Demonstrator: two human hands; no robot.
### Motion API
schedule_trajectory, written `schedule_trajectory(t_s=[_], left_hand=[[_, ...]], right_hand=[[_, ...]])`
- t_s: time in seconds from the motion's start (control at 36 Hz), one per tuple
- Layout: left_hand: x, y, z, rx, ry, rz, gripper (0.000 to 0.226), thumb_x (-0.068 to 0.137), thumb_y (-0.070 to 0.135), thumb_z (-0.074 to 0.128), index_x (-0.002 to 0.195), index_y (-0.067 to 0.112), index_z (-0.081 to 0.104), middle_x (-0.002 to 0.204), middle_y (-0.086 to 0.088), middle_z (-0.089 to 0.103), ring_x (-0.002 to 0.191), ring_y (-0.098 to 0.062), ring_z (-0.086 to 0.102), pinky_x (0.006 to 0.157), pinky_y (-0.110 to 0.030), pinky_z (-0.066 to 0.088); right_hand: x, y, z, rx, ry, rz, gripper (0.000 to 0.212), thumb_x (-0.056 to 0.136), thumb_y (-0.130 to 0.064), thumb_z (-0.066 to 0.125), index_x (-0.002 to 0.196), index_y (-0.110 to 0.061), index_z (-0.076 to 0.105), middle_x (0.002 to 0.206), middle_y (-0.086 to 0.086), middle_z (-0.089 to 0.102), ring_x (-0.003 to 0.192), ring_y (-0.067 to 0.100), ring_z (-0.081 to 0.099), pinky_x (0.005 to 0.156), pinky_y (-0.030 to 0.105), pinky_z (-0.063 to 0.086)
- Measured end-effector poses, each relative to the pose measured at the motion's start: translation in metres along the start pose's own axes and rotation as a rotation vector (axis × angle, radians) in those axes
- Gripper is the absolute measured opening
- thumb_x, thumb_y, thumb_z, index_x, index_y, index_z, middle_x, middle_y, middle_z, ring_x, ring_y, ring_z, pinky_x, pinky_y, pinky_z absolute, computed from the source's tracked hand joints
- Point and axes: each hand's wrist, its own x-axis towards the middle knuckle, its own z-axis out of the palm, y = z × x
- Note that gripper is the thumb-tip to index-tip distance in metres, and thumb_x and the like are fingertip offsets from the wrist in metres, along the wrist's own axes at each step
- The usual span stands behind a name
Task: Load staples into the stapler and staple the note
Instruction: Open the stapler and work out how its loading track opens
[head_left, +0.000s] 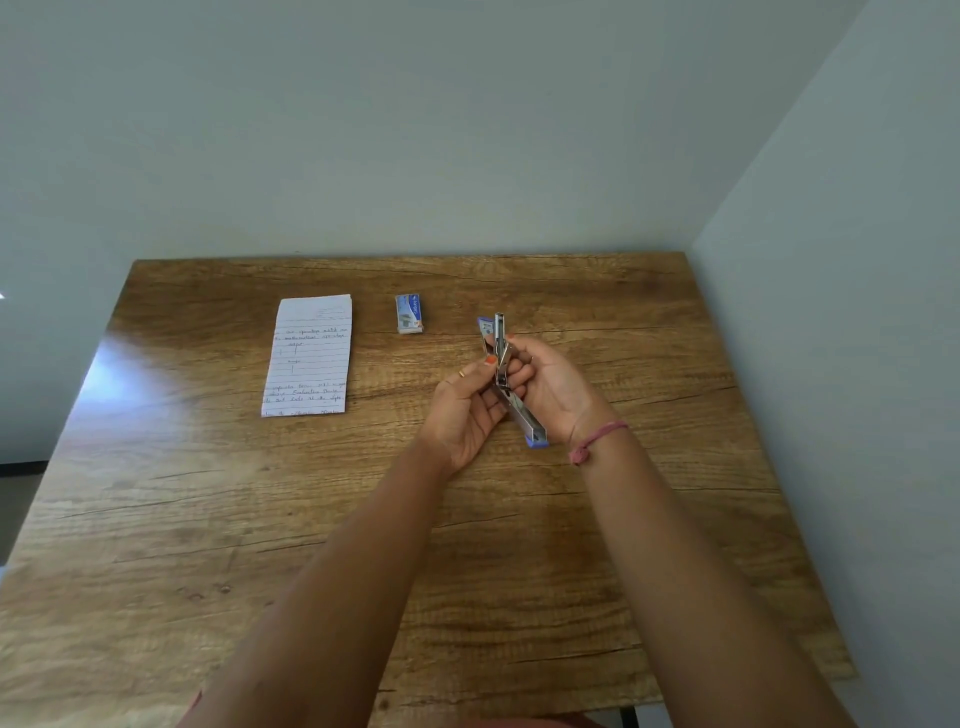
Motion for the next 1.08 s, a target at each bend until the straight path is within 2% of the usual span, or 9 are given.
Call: schedule_trajectory(t_s=[0.17,0.33,0.44,0.53,0.61,0.75,0.81,0.89,1.08], left_hand=[[-0.001,0.001,0.001,0.004,0.016,-0.006,0.022,0.097,0.009,0.049,0.108,-0.006,0.062,0.099,-0.019,0.072,0.093,-0.022,0.072,0.075,-0.029,0.058],[-0.003,0.001,0.004,0.013,0.023,-0.004,0.022,0.098,0.007,0.047,0.108,-0.006,0.061,0.095,-0.017,0.072,0.088,-0.021,0.072,0.074,-0.028,0.059],[-0.003,0.001,0.004,0.016,0.014,0.002,0.021,0.098,0.007,0.047,0.108,-0.006,0.062,0.096,-0.017,0.073,0.088,-0.021,0.072,0.073,-0.028,0.059],[-0.002,0.001,0.005,0.018,0.017,0.007,0.022,0.098,0.007,0.047,0.109,-0.005,0.062,0.096,-0.016,0.073,0.087,-0.02,0.072,0.073,-0.027,0.058],[-0.002,0.001,0.005,0.007,0.014,0.015,0.021,0.098,0.007,0.048,0.108,-0.003,0.063,0.092,-0.014,0.073,0.081,-0.017,0.071,0.07,-0.026,0.058],[0.0,0.001,0.001,-0.089,0.053,0.004,0.016,0.095,0.007,0.051,0.104,-0.002,0.061,0.08,-0.011,0.068,0.067,-0.012,0.066,0.06,-0.021,0.056],[0.0,0.002,0.0,-0.09,0.063,-0.01,0.015,0.095,0.009,0.052,0.103,0.0,0.06,0.075,-0.008,0.067,0.062,-0.011,0.064,0.058,-0.02,0.056],[0.001,0.002,0.0,-0.128,0.071,-0.036,0.016,0.094,0.011,0.052,0.101,0.002,0.063,0.075,-0.007,0.068,0.065,-0.01,0.066,0.062,-0.021,0.057],[0.001,0.005,0.003,-0.136,0.096,-0.054,0.017,0.097,0.012,0.049,0.098,0.004,0.064,0.074,-0.005,0.065,0.066,-0.01,0.064,0.066,-0.022,0.058]], right_hand=[[0.0,-0.003,0.0,0.014,0.002,0.041,0.023,0.096,-0.019,0.049,0.107,-0.008,0.066,0.064,-0.007,0.047,0.042,-0.001,0.039,0.042,0.008,0.029],[0.002,-0.003,0.0,-0.074,0.04,0.023,0.026,0.094,-0.018,0.047,0.111,-0.009,0.065,0.057,-0.009,0.044,0.042,0.0,0.033,0.042,0.01,0.027],[0.003,-0.003,0.002,-0.101,0.054,0.008,0.027,0.094,-0.018,0.045,0.11,-0.01,0.065,0.062,-0.008,0.042,0.042,0.0,0.031,0.042,0.01,0.027],[0.003,-0.002,0.003,-0.125,0.067,-0.015,0.032,0.095,-0.018,0.043,0.118,-0.009,0.063,0.066,-0.008,0.043,0.042,0.0,0.032,0.043,0.01,0.026],[0.002,0.002,0.004,-0.092,0.061,-0.023,0.031,0.096,-0.018,0.043,0.12,-0.011,0.061,0.067,-0.009,0.045,0.045,0.0,0.035,0.044,0.01,0.028],[-0.003,0.011,0.008,-0.155,0.046,-0.09,0.017,0.095,-0.017,0.047,0.105,-0.019,0.061,0.072,-0.006,0.044,0.051,0.001,0.042,0.048,0.014,0.034],[-0.005,0.013,0.009,-0.184,0.036,-0.122,0.018,0.097,-0.016,0.046,0.106,-0.019,0.061,0.073,-0.005,0.047,0.052,0.001,0.043,0.049,0.014,0.035],[-0.008,0.013,0.011,-0.168,0.032,-0.149,0.022,0.099,-0.014,0.048,0.116,-0.016,0.06,0.085,-0.003,0.056,0.064,0.001,0.048,0.06,0.015,0.038],[-0.011,0.012,0.013,-0.161,0.051,-0.155,0.014,0.098,-0.012,0.052,0.104,-0.018,0.064,0.081,-0.005,0.06,0.066,0.002,0.049,0.066,0.018,0.041]])
